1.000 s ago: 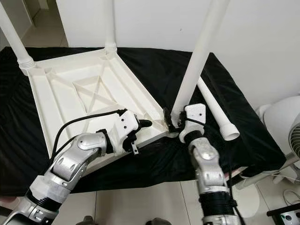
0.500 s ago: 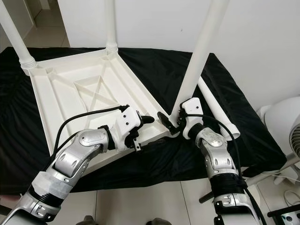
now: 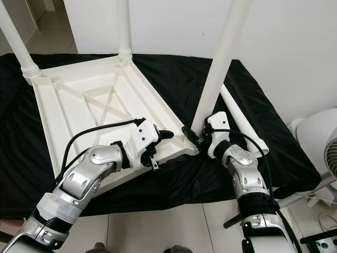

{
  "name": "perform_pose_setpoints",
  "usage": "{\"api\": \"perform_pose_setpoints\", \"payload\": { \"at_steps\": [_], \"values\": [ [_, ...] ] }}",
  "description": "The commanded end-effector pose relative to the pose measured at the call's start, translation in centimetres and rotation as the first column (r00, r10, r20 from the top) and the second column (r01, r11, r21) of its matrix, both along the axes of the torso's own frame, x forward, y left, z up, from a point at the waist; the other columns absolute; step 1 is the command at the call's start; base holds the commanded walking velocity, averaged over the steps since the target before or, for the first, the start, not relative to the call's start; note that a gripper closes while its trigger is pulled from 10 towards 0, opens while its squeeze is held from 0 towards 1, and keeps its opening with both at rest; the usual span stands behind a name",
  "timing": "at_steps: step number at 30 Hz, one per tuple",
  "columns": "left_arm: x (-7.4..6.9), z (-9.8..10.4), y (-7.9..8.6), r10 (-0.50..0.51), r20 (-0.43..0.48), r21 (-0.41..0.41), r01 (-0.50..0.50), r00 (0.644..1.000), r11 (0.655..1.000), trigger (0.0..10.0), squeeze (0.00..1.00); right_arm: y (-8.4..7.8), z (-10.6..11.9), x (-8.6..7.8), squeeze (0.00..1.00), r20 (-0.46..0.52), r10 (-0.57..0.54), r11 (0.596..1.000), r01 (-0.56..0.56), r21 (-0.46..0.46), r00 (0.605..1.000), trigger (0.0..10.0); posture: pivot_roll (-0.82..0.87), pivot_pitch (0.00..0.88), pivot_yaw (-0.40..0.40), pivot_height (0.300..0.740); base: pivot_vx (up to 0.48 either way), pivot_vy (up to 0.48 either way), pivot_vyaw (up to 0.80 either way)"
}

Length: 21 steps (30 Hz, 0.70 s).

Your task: Building children table

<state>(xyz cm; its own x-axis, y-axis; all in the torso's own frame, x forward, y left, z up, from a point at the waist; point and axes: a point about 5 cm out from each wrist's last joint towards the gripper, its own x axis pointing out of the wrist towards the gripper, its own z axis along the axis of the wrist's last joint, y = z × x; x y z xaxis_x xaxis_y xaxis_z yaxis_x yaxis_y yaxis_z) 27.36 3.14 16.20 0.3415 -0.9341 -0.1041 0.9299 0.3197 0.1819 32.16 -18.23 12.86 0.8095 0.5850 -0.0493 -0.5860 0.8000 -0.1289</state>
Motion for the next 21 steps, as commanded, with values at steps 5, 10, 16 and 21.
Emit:
{"api": "perform_pose_setpoints", "payload": {
  "at_steps": [5,10,16,21],
  "values": [
    [0.1,0.1,-0.2,-0.005,0.014,0.007,0.005,1.000,1.000,10.0,0.00,-0.1,-1.3,-0.3,0.00,-0.051,-0.014,1.000,0.013,-0.023,0.999,10.0,0.02,0.000,-0.052,0.740,0.000,0.000,0.00],
    [0.2,0.1,-0.1,0.000,0.015,0.009,0.000,1.000,1.000,10.0,0.00,0.2,-1.7,0.0,0.00,-0.064,-0.214,0.977,0.212,-0.027,0.975,10.0,0.02,0.000,-0.056,0.740,0.000,0.000,0.00],
    [0.3,0.0,0.0,0.020,0.010,-0.001,-0.020,1.000,1.000,10.0,0.00,1.0,-1.7,-0.1,0.00,-0.079,-0.304,0.952,0.307,0.022,0.949,10.0,0.02,0.000,-0.058,0.740,0.000,0.000,0.00],
    [0.8,0.1,0.0,0.065,0.007,-0.021,-0.065,0.998,0.998,10.0,0.00,3.0,-1.6,-1.0,0.00,-0.103,-0.501,0.853,0.510,0.111,0.859,10.0,0.02,0.000,-0.059,0.740,0.000,0.000,0.00]
  ]
}}
